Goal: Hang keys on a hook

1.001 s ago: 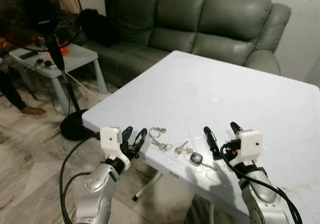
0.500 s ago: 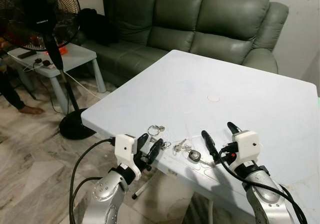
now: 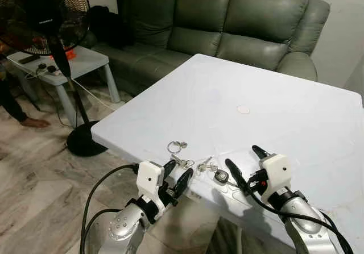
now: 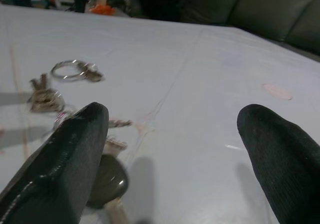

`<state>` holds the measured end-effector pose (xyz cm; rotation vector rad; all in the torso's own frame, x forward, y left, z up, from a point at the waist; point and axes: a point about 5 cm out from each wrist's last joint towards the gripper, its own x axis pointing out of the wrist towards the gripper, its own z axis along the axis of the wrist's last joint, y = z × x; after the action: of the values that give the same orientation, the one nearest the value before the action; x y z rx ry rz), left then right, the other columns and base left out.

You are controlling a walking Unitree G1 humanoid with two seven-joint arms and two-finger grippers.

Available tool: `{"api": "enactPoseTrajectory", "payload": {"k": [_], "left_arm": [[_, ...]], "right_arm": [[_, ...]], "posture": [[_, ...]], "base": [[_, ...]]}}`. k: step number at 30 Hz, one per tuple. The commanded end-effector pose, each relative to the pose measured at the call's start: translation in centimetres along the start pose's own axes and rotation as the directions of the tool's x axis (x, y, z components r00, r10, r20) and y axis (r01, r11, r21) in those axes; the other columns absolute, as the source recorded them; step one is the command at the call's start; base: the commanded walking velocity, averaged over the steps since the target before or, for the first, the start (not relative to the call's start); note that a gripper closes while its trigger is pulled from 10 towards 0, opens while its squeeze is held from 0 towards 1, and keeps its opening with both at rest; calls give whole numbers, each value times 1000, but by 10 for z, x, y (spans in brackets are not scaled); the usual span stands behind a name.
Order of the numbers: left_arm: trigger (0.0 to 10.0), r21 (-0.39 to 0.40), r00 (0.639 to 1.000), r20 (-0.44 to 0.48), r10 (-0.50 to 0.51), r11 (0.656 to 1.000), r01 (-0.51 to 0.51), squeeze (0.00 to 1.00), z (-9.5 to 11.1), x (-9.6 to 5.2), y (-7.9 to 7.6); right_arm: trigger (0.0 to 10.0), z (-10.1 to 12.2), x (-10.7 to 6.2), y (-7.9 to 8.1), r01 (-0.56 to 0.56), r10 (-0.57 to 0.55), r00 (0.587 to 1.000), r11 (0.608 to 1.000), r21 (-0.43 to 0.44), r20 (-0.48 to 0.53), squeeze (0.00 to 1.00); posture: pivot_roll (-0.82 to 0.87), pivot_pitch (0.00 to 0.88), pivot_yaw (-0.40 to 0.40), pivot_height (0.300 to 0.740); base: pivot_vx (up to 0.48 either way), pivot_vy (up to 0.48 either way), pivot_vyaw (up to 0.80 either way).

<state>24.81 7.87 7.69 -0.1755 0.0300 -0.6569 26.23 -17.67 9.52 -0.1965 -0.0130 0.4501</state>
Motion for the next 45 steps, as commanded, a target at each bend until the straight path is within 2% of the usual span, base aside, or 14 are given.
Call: {"api": "enactPoseTrajectory", "payload": {"k": [1,13,22,27,32,39,40,42,44,45], "left_arm": [[10000,21,1000,-2,-11,1000,11,0,2,0,-2],[10000,38,1000,-9,-2,999,2,0,2,-5,-9],[10000,31,1000,-17,5,1000,-4,0,0,-8,-13],[10000,33,1000,-19,7,999,-6,0,1,-8,-12],[10000,40,1000,-21,8,999,-8,0,2,-9,-11],[10000,42,1000,-22,9,999,-8,0,2,-9,-11],[10000,43,1000,-22,9,999,-8,0,2,-9,-11],[10000,43,1000,-22,9,999,-8,0,2,-9,-11],[10000,44,1000,-23,8,999,-7,0,2,-9,-11],[10000,45,1000,-23,8,999,-6,0,2,-9,-11]], "right_arm": [[10000,6,0,0,-14,15,1000,999,-34,18,0],[10000,7,8,10,-49,49,999,998,-32,-3,0],[10000,14,15,37,-137,137,990,991,-8,18,0],[10000,15,18,44,-136,136,990,991,-5,20,0],[10000,16,24,53,-83,83,997,997,9,-9,0],[10000,12,26,58,-55,56,997,998,16,-44,0],[8275,9,26,57,-37,37,997,999,0,-66,0],[2902,6,26,57,-33,33,995,999,9,-91,0],[2039,7,26,57,-19,19,996,1000,-2,-91,0],[0,7,26,57,-16,16,996,1000,-2,-91,0]], "posture": [[15,40,-14,740],[32,77,-32,740],[36,88,-33,740],[38,89,-32,740],[40,87,-31,740],[40,85,-29,740],[40,85,-29,740],[46,79,-28,740],[47,77,-28,740],[48,78,-29,740]], "base": [[0,0,0],[0,0,0],[0,0,0],[0,0,0],[0,0,0],[0,0,0],[0,0,0],[0,0,0],[0,0,0],[0,0,0]]}}
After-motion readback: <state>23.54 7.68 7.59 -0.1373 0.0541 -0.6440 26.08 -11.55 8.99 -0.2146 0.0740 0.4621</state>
